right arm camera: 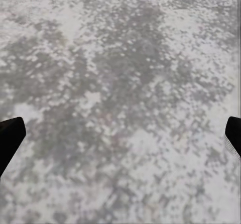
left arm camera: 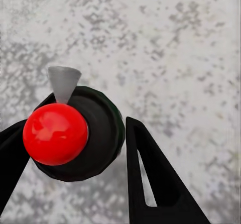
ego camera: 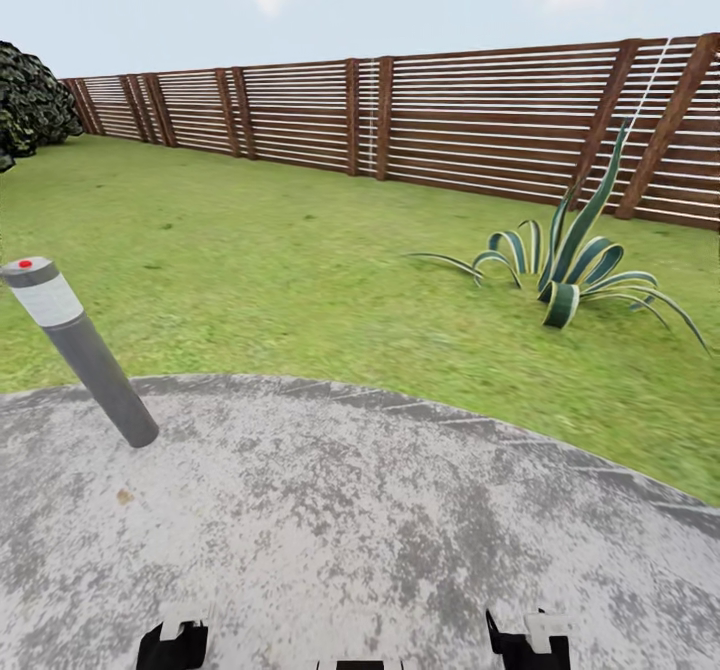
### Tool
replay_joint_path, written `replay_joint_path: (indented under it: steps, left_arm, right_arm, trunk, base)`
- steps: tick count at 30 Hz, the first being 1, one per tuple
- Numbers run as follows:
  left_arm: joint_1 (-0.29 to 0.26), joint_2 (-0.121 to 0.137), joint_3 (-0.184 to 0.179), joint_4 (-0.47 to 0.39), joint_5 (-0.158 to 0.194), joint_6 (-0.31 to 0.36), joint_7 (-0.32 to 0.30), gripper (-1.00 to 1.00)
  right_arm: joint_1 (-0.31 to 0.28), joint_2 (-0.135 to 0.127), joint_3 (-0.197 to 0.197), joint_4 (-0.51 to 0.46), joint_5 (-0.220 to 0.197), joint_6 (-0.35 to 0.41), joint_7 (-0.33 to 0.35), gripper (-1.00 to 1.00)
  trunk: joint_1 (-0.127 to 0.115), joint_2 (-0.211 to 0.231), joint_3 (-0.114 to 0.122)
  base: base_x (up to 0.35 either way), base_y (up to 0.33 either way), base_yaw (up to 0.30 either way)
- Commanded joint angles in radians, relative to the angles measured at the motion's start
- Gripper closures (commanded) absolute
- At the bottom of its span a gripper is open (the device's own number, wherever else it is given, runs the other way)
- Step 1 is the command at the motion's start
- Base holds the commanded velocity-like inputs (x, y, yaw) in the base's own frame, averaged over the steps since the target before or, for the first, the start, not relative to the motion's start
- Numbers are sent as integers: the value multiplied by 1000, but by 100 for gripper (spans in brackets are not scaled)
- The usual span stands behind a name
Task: In the garden, pick up the pesticide atomizer on the floor and spray pesticide onto both trees until each tree trunk is fully covered.
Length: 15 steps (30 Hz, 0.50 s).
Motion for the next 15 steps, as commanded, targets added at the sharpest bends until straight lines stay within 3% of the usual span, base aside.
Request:
replay_joint_path:
  steps: [1,15]
  left_arm:
    - [0,0,2,1,1,-3,1,100]
    - [-1,1,2,5,2,-3,1,100]
  right_arm:
    - [-1,0,0,1,1,-3,0,-100]
    - [-1,1,0,1,2,-3,-1,-100]
  trunk:
    - [-1,0,3]
    - [-51,91,48]
  base:
    - [0,0,0]
    - [0,0,0]
